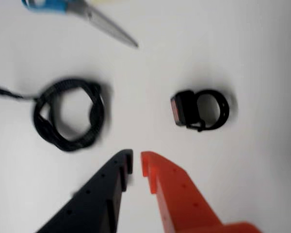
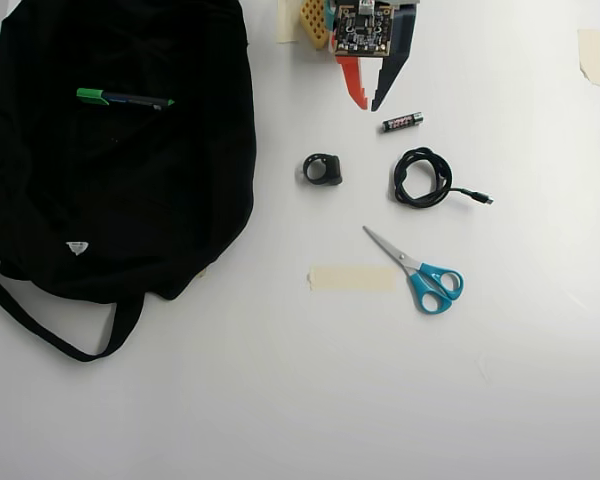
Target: Put the green marker into the black bag
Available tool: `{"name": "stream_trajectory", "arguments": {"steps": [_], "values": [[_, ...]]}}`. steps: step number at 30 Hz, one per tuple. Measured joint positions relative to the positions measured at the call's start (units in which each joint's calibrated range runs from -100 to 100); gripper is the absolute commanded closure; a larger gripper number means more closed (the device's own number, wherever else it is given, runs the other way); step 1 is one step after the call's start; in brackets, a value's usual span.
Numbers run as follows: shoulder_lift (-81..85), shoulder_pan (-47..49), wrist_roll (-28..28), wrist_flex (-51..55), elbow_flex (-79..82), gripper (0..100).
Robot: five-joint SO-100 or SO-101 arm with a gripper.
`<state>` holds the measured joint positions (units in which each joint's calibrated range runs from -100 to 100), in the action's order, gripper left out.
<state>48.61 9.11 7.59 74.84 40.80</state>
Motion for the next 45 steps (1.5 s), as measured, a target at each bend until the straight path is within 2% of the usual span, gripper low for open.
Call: {"name": "stream_trajectory", "arguments": {"steps": [8,19,28,45], "values": [[11.54,-0.15,-4.25,-6.87,19.97,97],[21.25,-0.37,-4.64,-11.42,39.07,97],[38.02,-3.97,-4.64,-15.97,56.37,98],[49.9,-4.78,-4.74,-4.29,57.39,98]]}}
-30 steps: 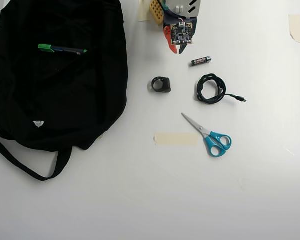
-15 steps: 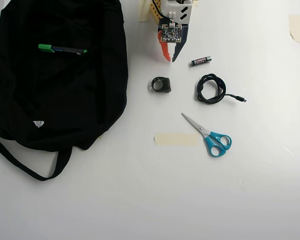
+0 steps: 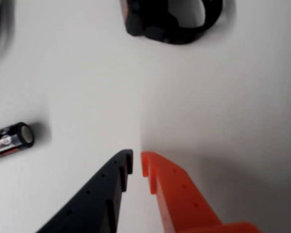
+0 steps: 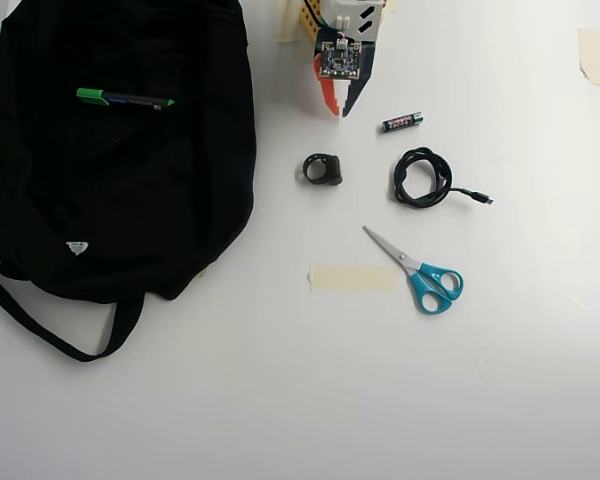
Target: Put the green marker into the black bag
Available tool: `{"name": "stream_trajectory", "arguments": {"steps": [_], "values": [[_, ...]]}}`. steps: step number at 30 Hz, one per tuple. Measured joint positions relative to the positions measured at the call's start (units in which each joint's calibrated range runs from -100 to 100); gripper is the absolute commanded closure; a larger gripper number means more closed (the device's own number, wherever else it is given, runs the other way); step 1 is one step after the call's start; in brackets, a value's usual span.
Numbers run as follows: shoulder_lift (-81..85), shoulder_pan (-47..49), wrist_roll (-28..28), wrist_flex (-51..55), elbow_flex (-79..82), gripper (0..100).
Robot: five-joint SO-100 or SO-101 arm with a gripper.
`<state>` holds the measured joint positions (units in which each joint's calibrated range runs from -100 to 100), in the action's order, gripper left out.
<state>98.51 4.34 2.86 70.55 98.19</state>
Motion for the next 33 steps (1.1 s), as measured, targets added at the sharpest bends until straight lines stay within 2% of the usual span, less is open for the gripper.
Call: {"name": "stream_trajectory", "arguments": {"steps": [33], "values": [[0.0,2.06,-0.1,0.17,0.0,98]]}}
